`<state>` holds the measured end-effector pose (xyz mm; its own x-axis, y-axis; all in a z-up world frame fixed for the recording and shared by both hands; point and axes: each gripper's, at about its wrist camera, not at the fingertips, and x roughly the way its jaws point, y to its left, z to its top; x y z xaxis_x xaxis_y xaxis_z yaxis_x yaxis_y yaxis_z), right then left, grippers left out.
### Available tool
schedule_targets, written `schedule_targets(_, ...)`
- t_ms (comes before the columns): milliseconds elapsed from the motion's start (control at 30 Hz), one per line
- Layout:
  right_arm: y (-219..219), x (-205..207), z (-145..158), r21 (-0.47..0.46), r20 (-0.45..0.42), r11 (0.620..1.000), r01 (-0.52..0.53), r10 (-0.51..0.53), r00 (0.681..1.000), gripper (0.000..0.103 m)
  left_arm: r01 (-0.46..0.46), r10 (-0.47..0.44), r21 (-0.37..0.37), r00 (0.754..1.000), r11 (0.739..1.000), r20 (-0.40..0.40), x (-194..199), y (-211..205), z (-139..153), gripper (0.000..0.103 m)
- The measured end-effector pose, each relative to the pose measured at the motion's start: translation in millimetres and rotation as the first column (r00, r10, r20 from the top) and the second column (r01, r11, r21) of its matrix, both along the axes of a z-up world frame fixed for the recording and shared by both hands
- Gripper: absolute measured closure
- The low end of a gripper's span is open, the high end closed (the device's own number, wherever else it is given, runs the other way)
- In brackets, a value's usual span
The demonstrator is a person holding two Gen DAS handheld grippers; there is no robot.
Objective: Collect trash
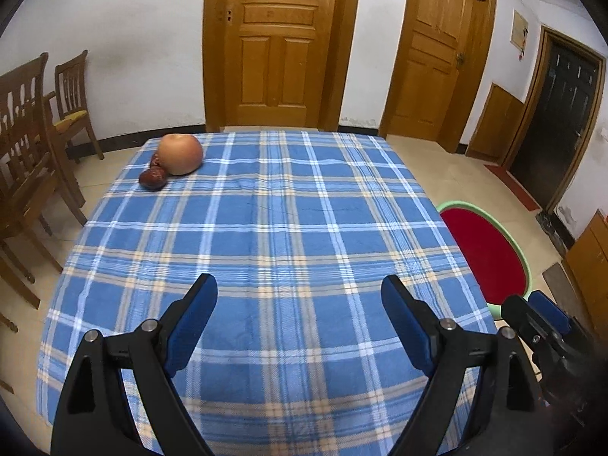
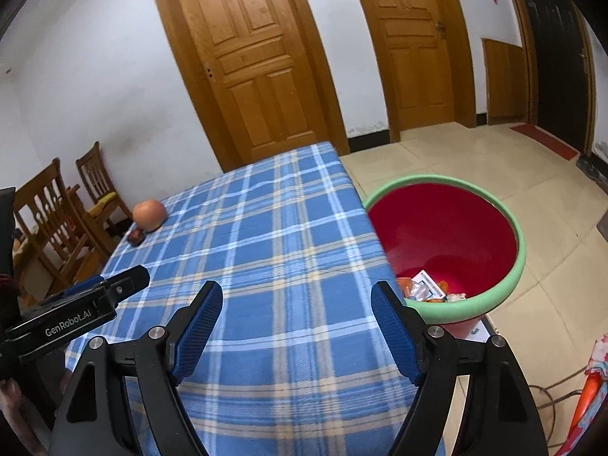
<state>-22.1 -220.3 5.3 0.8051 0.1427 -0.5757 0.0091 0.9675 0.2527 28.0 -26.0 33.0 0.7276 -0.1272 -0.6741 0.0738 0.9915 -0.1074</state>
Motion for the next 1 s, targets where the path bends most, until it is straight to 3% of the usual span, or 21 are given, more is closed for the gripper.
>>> schedule_targets(500, 16.3, -14.7, 12.9, -0.027, 0.05, 0.999, -0.021, 0.022, 0.998, 0.022, -0.046, 0.045, 0.011, 0.996, 0.999, 0.073, -22.6, 15.0, 14.8, 0.014)
schedule_targets(1000, 14.5, -16.7, 12.7, -0.024, 0.051, 1.0, -0.012, 0.013, 0.999, 0.022, -0.044, 0.043, 0.019, 0.996, 0.999, 0.079, -24.5, 12.9, 15.8, 0.014)
